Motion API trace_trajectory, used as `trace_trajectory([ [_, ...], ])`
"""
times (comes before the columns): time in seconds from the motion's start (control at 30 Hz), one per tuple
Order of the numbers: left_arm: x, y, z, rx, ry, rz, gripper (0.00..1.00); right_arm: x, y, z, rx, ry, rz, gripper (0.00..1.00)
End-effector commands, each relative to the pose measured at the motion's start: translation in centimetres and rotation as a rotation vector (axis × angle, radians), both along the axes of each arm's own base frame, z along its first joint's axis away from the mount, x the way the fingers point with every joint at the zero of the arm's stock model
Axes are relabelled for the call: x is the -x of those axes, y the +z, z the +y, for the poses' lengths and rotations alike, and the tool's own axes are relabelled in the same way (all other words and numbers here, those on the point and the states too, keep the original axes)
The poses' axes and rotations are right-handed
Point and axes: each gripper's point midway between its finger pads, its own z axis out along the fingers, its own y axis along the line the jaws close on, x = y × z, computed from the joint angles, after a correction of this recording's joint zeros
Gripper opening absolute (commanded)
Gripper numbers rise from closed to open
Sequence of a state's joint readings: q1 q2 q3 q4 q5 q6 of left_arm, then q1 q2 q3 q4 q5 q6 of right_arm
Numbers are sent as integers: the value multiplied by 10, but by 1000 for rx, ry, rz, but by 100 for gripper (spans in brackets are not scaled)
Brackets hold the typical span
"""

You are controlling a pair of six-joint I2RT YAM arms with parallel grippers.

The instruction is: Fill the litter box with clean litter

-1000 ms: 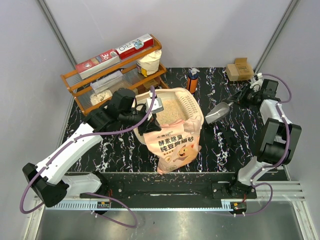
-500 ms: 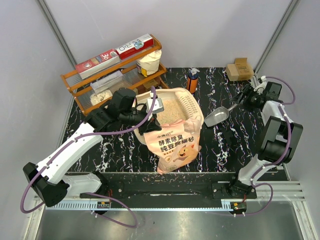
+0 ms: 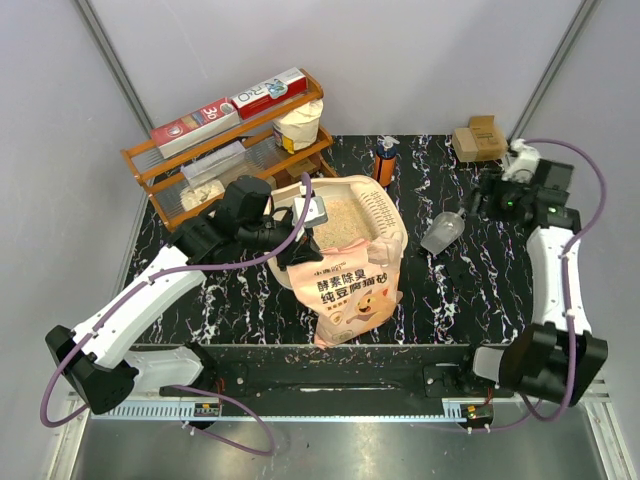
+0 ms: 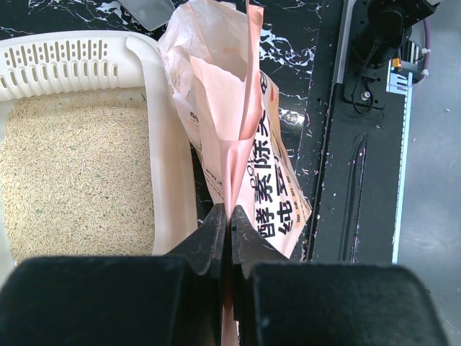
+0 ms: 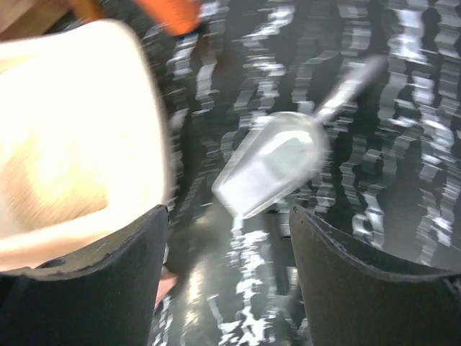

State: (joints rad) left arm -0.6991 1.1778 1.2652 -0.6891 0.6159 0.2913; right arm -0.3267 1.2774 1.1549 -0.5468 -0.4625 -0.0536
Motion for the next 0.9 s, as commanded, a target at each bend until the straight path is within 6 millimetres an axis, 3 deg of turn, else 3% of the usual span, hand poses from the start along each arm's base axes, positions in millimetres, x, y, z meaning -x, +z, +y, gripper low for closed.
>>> trace_trajectory([
  [0.0, -4, 39, -9, 119, -26, -111, 0, 50, 20, 101, -103, 361, 61, 74],
  [0.03, -5, 40, -10, 125, -28, -113, 0, 57, 21, 121, -126, 414, 78, 74],
  [0.13, -6, 45, -13, 138, -34, -106, 0, 69, 22, 153, -229, 477, 144, 74],
  [0.27, -7, 48, -18, 150, -42, -95, 0, 77, 20, 184, -297, 544, 196, 74],
  [0.57, -10, 54, -22, 163, -41, -101, 0, 94, 5, 215, -268, 614, 304, 63],
  [0.67, -11, 55, -22, 165, -40, -101, 0, 100, -4, 216, -253, 592, 345, 44],
  [0.7, -11, 56, -23, 165, -39, -104, 0, 103, -4, 218, -261, 595, 355, 25],
  [0.83, -12, 58, -24, 167, -41, -103, 0, 121, 11, 236, -336, 681, 352, 5],
  [0.87, -12, 59, -24, 169, -41, -104, 0, 124, 15, 241, -357, 711, 347, 4],
])
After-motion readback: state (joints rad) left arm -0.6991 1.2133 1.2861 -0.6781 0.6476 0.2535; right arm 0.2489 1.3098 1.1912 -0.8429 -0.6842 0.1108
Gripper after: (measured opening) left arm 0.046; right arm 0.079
